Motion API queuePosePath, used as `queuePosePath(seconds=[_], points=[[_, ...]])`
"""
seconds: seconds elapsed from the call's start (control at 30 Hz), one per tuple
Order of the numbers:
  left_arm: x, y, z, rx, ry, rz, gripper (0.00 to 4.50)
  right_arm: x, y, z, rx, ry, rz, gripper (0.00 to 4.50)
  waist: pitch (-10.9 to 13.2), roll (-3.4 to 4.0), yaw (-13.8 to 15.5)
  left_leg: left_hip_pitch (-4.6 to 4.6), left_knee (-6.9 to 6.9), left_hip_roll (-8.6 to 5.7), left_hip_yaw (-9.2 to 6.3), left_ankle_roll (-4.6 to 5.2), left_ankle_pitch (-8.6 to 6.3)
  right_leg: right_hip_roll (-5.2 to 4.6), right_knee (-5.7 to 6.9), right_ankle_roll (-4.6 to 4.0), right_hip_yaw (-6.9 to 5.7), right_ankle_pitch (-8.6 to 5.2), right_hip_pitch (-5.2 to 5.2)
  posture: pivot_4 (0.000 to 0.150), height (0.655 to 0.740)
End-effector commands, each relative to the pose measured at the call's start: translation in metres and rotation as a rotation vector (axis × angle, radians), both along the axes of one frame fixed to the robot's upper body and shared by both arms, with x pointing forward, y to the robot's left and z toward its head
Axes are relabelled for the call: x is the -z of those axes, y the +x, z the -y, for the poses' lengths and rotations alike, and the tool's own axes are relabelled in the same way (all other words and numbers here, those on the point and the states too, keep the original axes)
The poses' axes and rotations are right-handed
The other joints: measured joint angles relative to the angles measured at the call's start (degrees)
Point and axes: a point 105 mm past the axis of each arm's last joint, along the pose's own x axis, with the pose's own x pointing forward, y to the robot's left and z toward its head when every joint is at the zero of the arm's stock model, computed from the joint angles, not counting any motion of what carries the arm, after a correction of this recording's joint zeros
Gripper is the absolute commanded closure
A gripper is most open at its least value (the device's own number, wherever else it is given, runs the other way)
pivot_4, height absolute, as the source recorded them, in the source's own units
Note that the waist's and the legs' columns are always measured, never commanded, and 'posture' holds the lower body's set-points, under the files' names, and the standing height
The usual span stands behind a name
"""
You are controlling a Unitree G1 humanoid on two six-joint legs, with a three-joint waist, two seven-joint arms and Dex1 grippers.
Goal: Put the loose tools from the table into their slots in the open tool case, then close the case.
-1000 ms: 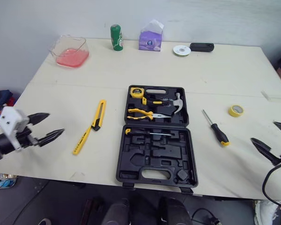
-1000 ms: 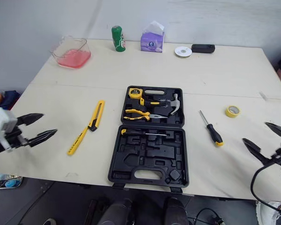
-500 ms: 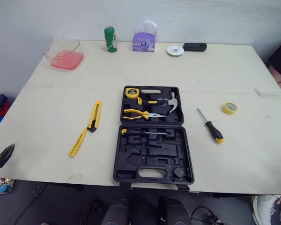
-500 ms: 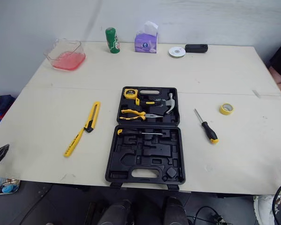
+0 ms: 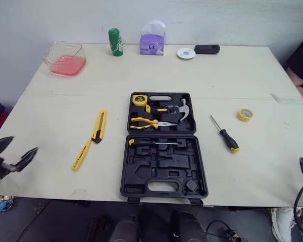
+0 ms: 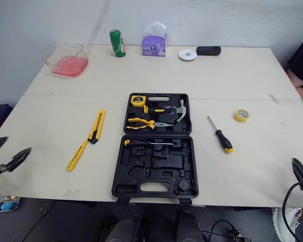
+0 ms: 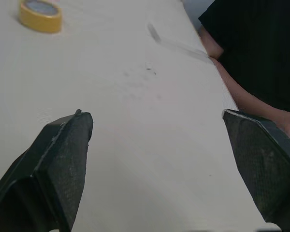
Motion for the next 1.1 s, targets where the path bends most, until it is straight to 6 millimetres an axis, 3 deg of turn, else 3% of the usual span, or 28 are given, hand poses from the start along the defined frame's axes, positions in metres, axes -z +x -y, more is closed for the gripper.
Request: queuePosePath(seconds=[0.03,0.17,0.23,0.33,0.43,0.67,0.87,1.1], points=[[-0.027,0.008,0.041,0.173,-0.016,0.027,0.07,-0.028,0.006,-0.033,-0.127,0.023,0.057,0.00,-0.04,0.11,0.06,-0.03,-0.01,0.01,0.00,-0.01,-0.01,0.02,0.00,-0.01,0.00,0.00,-0.04,0.150,0.7400],[-0.036,0.010,0.075,0.354,0.022,-0.032,0.07,-0.014,0.011,-0.042,-0.075,0.038,-0.178,0.00,-0.04,0.16,0.17,-0.16,0.00,0.09,-0.01,0.22,0.11,0.14,0.07,-0.01,-0.03,0.00,-0.08,0.150,0.7400],[-0.048,0.014,0.105,0.481,0.021,-0.026,0.07,-0.026,0.017,-0.073,-0.237,0.095,-0.226,0.00,-0.04,0.16,0.40,-0.16,0.03,0.07,0.03,0.27,0.10,0.13,0.04,0.00,-0.01,0.00,-0.08,0.150,0.7400],[-0.057,0.016,0.130,0.588,0.007,-0.020,0.07,-0.036,0.023,-0.093,-0.321,0.120,-0.286,0.00,-0.03,0.17,0.48,-0.17,0.10,0.07,0.01,0.31,0.11,0.14,-0.03,0.00,-0.01,0.01,-0.07,0.150,0.7400],[-0.050,0.006,0.153,0.719,-0.007,-0.107,0.07,-0.034,0.030,-0.106,-0.347,0.170,-0.382,0.00,-0.03,0.17,0.14,-0.13,0.07,0.14,0.05,0.28,0.10,0.25,0.03,0.00,0.04,0.02,-0.07,0.150,0.7400],[-0.049,-0.012,0.208,0.973,-0.019,-0.056,0.07,-0.028,0.049,-0.127,-0.377,0.141,-0.528,0.00,-0.02,0.15,0.67,-0.25,0.14,0.25,0.07,0.25,0.09,0.52,-0.09,-0.02,0.03,0.02,-0.08,0.150,0.7400],[-0.056,-0.018,0.234,1.050,-0.064,-0.017,0.07,-0.029,0.062,-0.130,-0.375,0.115,-0.542,0.00,-0.02,0.15,1.67,-0.28,0.23,0.27,0.06,0.25,0.09,0.86,-0.10,-0.01,0.04,0.03,-0.08,0.150,0.7400],[-0.052,-0.018,0.237,1.044,-0.055,-0.016,0.07,-0.021,0.079,-0.134,-0.353,0.067,-0.589,0.00,-0.02,0.15,1.46,-0.27,0.37,0.26,0.08,0.27,0.10,0.93,-0.03,0.01,0.09,0.04,-0.05,0.150,0.7400]])
